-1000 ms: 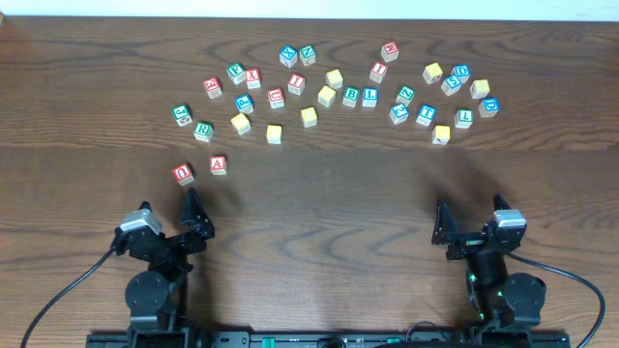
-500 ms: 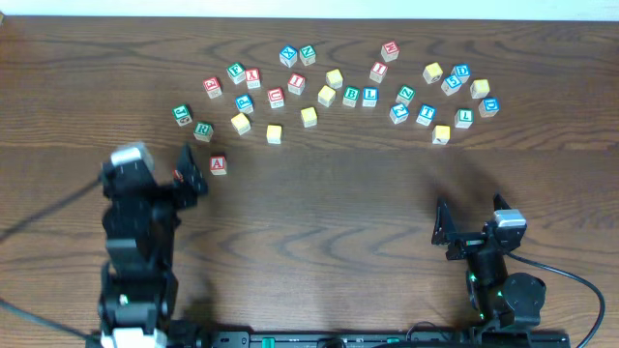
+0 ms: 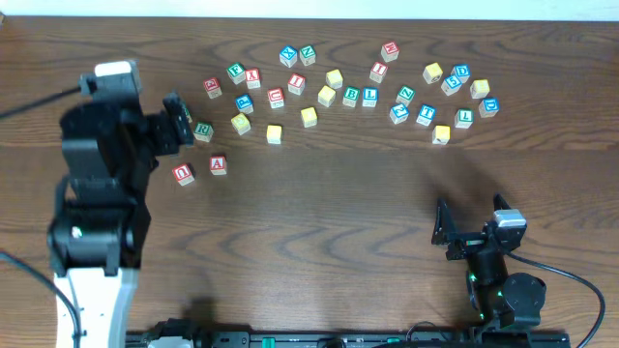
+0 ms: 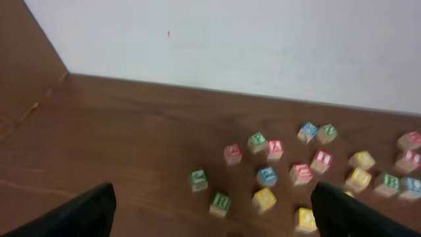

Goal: Spell out ROBOT
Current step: 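Move the left gripper forward over the green-lettered R block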

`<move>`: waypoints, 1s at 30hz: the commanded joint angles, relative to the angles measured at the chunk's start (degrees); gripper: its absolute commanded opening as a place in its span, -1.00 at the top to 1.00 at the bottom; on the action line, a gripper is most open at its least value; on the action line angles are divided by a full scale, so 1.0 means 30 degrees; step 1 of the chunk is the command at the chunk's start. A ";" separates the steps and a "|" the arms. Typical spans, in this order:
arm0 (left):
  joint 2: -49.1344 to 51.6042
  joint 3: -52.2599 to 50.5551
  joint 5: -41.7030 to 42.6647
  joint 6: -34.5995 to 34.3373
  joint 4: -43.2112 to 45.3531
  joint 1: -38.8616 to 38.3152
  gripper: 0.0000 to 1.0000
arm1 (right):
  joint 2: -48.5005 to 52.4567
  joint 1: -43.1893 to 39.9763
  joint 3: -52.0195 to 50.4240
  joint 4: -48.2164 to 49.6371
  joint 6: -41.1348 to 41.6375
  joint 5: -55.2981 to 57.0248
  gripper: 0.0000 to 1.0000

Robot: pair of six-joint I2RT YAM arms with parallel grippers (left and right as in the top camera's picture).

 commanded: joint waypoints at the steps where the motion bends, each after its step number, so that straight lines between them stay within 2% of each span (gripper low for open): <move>1: 0.1800 0.2025 -0.0255 0.1428 -0.0991 0.0087 -0.86 | -0.0073 -0.0124 -0.0029 -0.0051 -0.0189 -0.0124 -0.98; 15: 0.7016 0.3468 0.0015 0.3111 -0.2943 0.0095 -0.87 | -0.0073 -0.0124 -0.0029 -0.0051 -0.0182 -0.0124 -0.99; 30: 1.0710 0.7475 0.1202 0.3927 -0.5880 0.0874 -0.87 | -0.0073 -0.0124 -0.0029 -0.0051 -0.0182 -0.0124 -0.99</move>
